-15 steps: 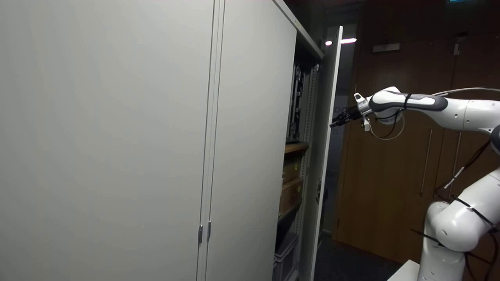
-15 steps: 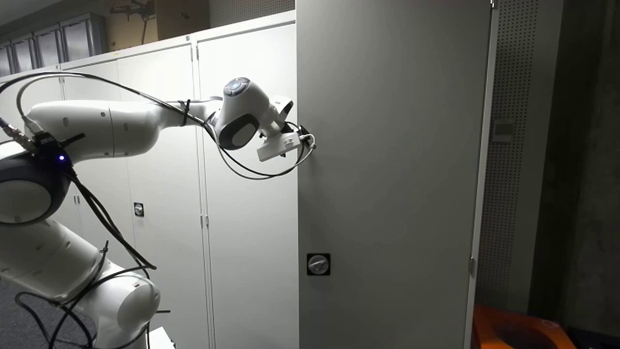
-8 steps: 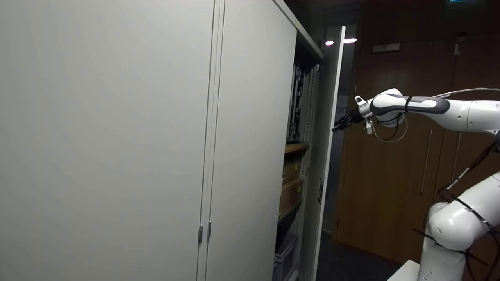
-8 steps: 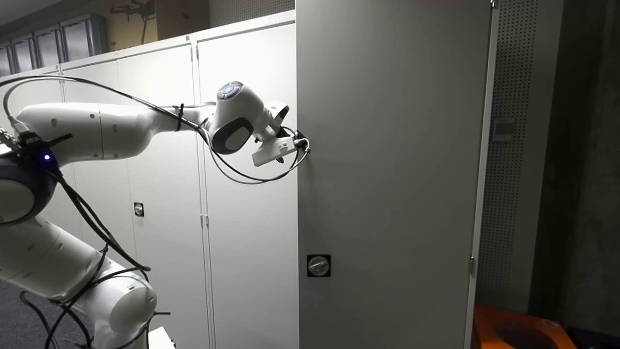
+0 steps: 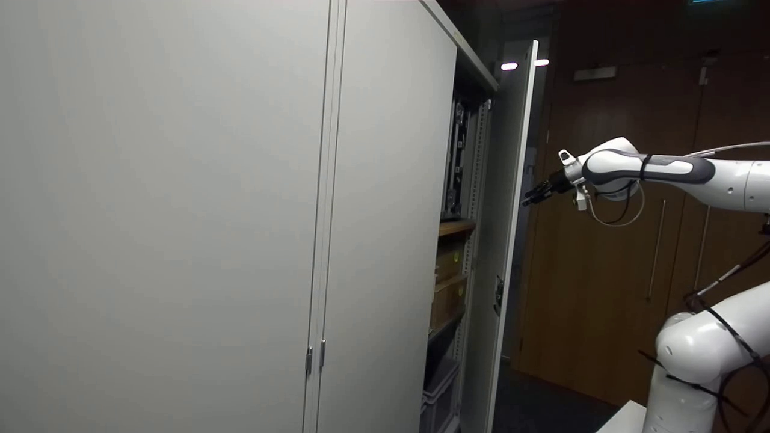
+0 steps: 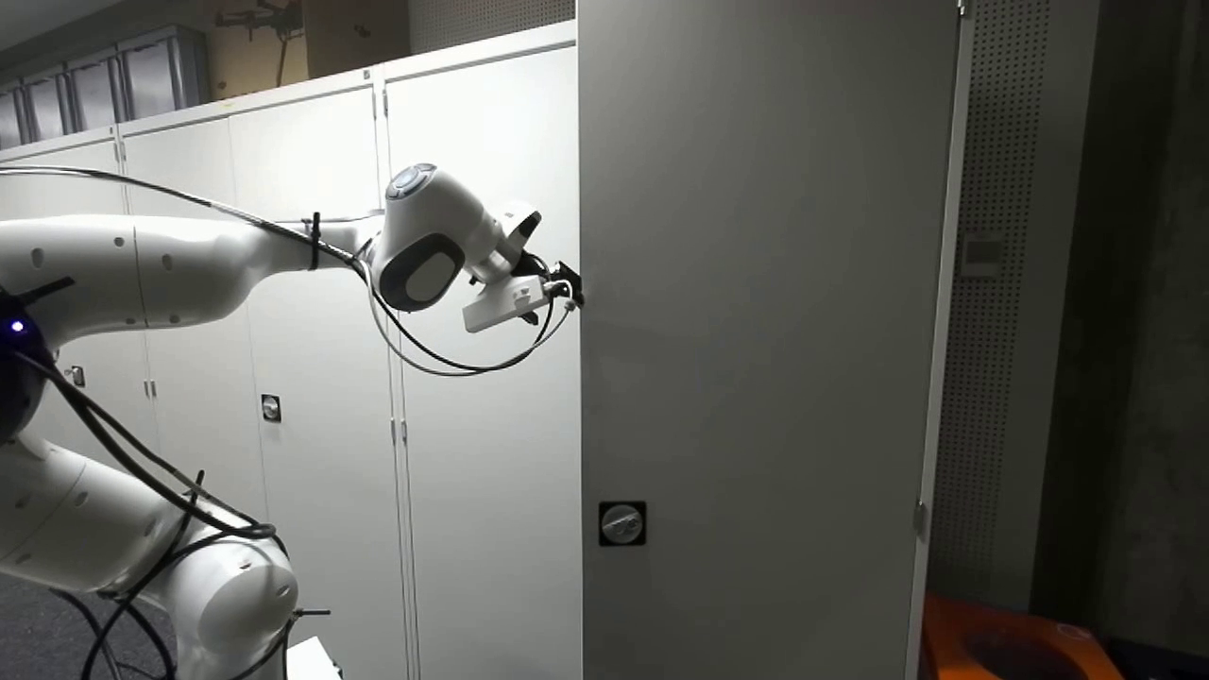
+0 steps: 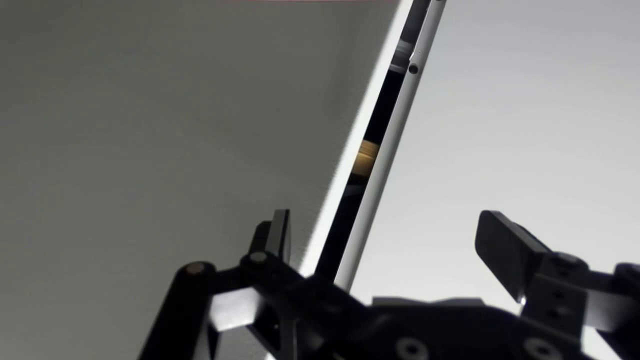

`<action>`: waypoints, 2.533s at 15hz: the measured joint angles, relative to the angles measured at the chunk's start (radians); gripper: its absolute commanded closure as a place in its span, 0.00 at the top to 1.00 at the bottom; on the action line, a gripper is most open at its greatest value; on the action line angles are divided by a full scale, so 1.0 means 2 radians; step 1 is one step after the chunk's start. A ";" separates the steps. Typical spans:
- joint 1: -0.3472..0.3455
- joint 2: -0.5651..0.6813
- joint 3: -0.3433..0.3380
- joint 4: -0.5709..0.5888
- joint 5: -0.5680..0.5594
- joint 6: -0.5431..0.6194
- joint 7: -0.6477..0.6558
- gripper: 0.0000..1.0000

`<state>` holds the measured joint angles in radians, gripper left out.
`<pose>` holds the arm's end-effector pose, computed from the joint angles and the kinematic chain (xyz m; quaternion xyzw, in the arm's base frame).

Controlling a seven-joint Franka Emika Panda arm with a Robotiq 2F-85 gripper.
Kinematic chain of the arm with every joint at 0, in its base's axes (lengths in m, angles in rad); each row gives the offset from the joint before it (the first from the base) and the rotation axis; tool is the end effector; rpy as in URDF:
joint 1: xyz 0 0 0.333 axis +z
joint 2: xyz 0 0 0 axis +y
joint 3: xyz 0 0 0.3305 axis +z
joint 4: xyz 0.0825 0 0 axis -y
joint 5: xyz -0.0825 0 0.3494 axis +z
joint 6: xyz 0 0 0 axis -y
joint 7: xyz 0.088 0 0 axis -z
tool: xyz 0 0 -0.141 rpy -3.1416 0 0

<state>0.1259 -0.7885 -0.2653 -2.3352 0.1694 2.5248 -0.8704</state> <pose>0.3389 -0.0889 0.6975 0.8347 0.2679 0.4769 0.0640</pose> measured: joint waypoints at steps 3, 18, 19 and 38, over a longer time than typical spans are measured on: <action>-0.023 -0.022 0.007 -0.022 -0.025 0.000 0.033 1.00; -0.075 -0.078 -0.035 -0.066 -0.097 0.051 0.109 0.69; -0.077 -0.076 -0.039 -0.065 -0.100 0.055 0.114 0.62; -0.074 -0.025 -0.058 -0.021 -0.101 0.067 0.152 0.01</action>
<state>-0.0223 -0.8383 -0.3813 -2.3779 -0.0328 2.6580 -0.5663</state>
